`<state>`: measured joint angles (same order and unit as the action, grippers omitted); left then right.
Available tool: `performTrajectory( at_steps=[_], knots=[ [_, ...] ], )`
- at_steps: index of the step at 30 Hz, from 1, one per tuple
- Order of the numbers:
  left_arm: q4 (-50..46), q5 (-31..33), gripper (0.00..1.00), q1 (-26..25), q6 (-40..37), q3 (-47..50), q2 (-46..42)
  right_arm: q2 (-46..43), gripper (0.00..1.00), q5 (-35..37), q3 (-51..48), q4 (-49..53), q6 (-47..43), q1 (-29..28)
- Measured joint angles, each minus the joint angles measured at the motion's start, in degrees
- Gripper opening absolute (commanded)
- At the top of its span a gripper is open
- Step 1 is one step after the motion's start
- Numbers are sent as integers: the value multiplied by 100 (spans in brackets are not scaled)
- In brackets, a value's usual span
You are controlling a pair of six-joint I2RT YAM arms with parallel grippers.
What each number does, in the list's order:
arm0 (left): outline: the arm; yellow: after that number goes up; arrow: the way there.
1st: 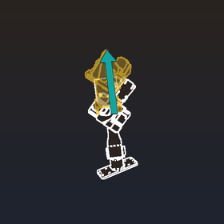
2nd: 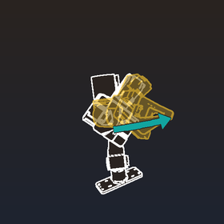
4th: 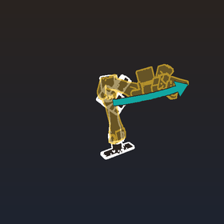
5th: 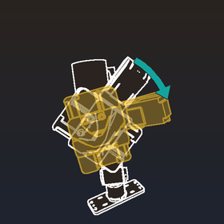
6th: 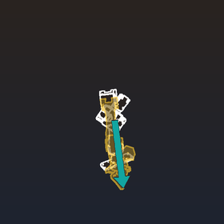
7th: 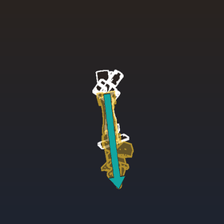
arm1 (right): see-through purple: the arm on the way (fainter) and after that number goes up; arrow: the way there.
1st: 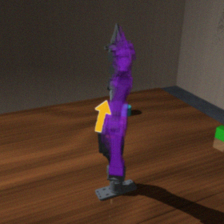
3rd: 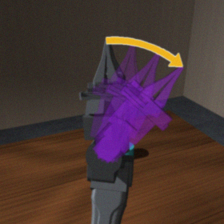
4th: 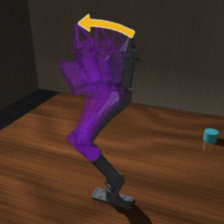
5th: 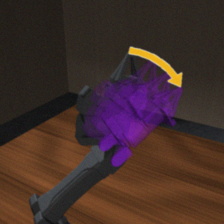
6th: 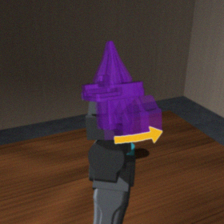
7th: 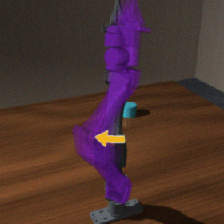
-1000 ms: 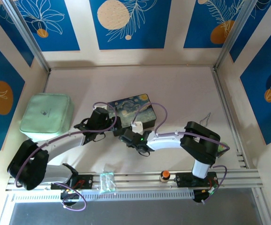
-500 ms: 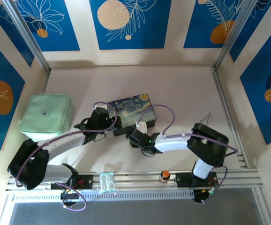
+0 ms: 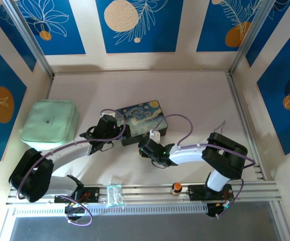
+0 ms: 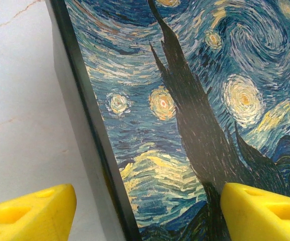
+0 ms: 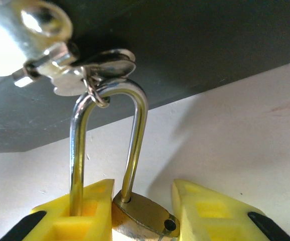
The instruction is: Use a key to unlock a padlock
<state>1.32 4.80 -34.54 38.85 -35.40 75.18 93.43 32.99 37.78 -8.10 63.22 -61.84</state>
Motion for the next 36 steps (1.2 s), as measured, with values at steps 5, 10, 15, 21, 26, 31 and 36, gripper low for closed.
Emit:
performTrajectory(
  at_steps=[5, 10, 15, 21, 26, 31, 36],
  knots=[
    [9, -35, 76, 0, 0, 0, 0, -33, 9, -17, -221, -426, 168, 11],
    [81, -81, 76, 0, 0, 0, 42, -87, 9, -46, -442, -809, 396, 44],
    [214, -142, 75, 0, -2, 0, 120, -103, 9, 4, -562, -1043, 743, 44],
    [555, -251, 74, -2, -101, -2, 339, -90, 9, 125, -643, -1252, 1182, 44],
    [868, -291, 69, -2, -348, -44, 549, 11, 9, 133, -555, -1292, 1292, 111],
    [981, -262, 69, -2, -647, -33, 560, 107, 9, 109, -437, -1294, 1563, 186],
    [1027, -264, 68, -2, -863, -26, 566, 214, 9, 127, -334, -1296, 1926, 221]
  ],
)
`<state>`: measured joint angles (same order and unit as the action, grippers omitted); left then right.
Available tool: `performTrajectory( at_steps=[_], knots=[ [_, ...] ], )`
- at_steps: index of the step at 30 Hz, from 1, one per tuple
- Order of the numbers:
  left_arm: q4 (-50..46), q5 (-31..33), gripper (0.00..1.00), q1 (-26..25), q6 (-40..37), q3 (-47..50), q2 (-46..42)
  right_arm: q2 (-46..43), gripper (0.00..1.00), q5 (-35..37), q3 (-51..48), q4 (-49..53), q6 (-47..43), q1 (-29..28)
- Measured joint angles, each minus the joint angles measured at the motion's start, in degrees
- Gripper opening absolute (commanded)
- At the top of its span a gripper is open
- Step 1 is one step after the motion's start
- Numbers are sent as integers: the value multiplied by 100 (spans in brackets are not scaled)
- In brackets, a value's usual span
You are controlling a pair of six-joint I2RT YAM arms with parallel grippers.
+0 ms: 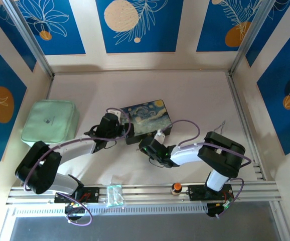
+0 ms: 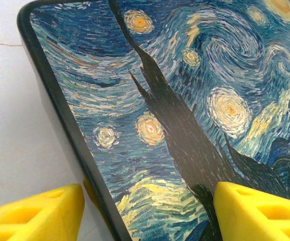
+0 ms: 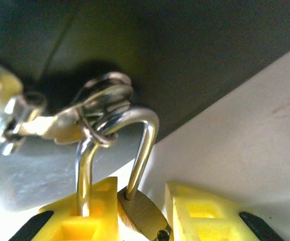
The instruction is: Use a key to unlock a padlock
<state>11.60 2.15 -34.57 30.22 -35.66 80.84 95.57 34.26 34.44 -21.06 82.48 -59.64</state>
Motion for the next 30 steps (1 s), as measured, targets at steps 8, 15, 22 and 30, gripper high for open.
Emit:
performTrajectory(
  at_steps=[8, 15, 22, 30],
  knots=[
    [240, 24, 64, 0, -59, 39, 105, 219, 8, 109, 17, -424, 415, 133],
    [326, 39, 64, 2, -17, 24, 164, 210, 19, 105, 11, -417, 476, 66],
    [273, 44, 64, 2, -13, 24, 109, 205, 13, 118, -68, -511, 479, 31],
    [83, 39, 58, 0, -20, 26, -15, 15, 6, 125, -219, -452, 428, -144]
  ],
)
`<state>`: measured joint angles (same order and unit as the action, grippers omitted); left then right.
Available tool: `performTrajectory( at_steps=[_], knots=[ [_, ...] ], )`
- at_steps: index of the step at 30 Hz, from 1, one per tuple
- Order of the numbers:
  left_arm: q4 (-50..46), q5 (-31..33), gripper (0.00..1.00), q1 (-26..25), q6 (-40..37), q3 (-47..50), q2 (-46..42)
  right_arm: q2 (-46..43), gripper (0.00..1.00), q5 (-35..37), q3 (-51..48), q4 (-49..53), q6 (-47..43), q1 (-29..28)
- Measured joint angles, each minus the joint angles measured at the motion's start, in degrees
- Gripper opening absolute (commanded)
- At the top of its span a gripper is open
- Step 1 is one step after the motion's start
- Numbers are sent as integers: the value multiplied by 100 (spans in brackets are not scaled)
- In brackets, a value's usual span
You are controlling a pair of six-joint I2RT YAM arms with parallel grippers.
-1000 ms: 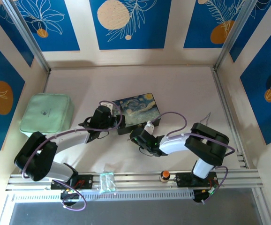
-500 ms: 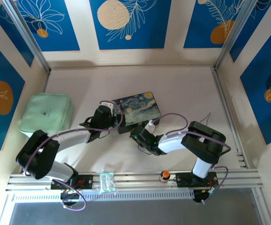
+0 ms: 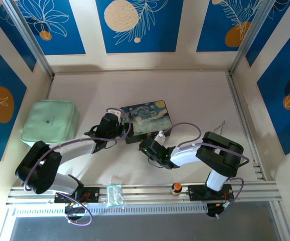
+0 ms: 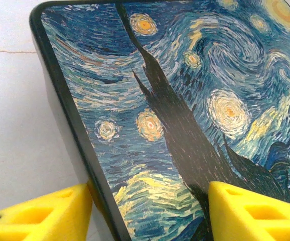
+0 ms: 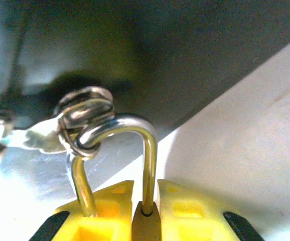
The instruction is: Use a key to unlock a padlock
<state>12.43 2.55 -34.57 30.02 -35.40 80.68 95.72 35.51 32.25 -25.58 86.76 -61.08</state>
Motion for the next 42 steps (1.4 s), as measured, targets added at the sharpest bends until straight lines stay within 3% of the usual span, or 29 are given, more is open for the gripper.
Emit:
performTrajectory(
  at_steps=[5, 13, 17, 20, 37, 42],
  knots=[
    [2, -55, 53, -4, -42, -13, 26, 140, 4, -90, -592, -1390, -254, 57],
    [7, -37, 52, 0, -90, -181, 240, 1517, 4, 382, -920, -4522, -557, -37],
    [63, -74, 50, 0, -146, -216, 299, 1746, 4, 509, -1056, -5226, -459, -48],
    [72, -87, 45, -4, -164, -227, 315, 1803, 4, 527, -1106, -5407, -400, -44],
    [24, -68, 37, -46, -184, -426, 560, 1423, 4, 15, -1379, -5029, -686, 387],
    [68, -107, 37, -46, -164, -424, 570, 1539, 11, -219, -1458, -5357, -616, 472]
  ],
)
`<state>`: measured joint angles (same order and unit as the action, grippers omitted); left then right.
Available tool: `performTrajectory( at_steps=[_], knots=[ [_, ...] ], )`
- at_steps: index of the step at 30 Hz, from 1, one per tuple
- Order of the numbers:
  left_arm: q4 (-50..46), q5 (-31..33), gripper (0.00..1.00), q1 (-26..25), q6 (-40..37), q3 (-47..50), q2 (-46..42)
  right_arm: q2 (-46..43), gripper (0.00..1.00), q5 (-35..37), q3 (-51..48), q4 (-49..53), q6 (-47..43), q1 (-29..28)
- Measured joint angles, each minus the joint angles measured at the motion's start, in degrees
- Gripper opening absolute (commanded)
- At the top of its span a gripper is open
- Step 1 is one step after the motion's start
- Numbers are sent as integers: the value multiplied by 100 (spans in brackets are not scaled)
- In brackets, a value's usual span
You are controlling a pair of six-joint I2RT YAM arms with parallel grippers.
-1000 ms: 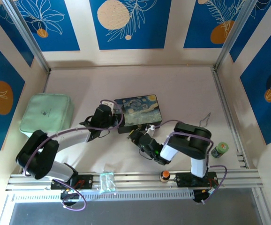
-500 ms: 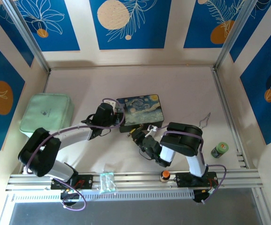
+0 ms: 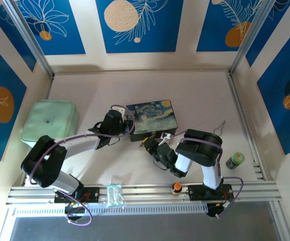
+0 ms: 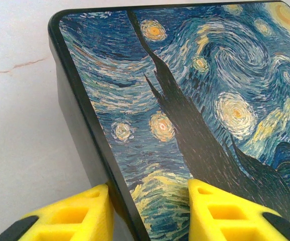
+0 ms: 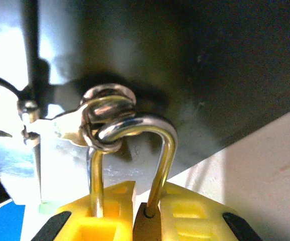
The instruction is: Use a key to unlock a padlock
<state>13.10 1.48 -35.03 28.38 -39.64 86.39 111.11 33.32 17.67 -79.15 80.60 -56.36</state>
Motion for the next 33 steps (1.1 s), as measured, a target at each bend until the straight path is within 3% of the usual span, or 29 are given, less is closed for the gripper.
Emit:
performTrajectory(
  at_steps=[3, 10, 27, 33],
  knots=[
    [2, -7, 37, 2, 22, -2, 0, 22, 17, -44, -17, -59, 17, -28],
    [2, -17, 37, 2, 68, -2, -2, -197, 19, 17, 0, 398, 13, -85],
    [0, 0, 38, 4, 120, -17, -46, -1451, 24, 297, 776, 3899, 42, -356],
    [0, 0, 39, 4, 129, -17, -57, -1596, 24, 332, 815, 4308, 87, -428]
  ],
)
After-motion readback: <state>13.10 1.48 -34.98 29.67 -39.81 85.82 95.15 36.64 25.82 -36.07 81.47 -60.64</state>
